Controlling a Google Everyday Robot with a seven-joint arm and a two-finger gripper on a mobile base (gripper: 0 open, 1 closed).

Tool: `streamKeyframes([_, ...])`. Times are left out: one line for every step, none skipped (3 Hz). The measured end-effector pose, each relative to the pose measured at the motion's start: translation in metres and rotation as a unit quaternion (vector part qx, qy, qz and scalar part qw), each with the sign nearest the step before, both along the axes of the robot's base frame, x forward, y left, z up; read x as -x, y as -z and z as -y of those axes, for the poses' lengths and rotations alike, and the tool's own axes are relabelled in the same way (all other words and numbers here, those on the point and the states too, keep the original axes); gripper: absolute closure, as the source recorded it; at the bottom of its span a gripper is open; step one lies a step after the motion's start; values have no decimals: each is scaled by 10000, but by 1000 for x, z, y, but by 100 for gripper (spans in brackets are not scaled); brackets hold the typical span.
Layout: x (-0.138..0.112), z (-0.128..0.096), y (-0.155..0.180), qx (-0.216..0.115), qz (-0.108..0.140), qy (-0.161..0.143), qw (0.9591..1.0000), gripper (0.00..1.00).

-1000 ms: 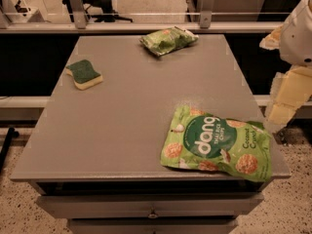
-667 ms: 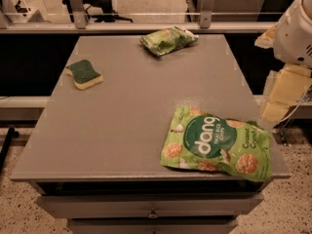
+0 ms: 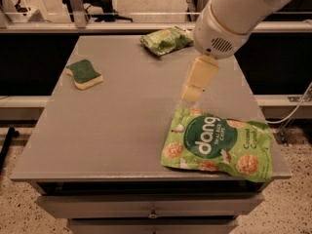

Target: Move sponge near green rice chip bag

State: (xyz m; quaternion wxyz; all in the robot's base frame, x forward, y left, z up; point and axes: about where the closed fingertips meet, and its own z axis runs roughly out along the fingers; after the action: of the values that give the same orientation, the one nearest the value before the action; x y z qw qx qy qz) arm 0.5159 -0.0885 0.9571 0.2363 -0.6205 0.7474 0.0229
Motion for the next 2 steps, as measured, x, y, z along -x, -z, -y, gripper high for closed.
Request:
streamKeyframes([-19,-64,10,-807,-149,-61,9966,0])
streamKeyframes([-19,-64,10,-808,-149,-62,9966,0])
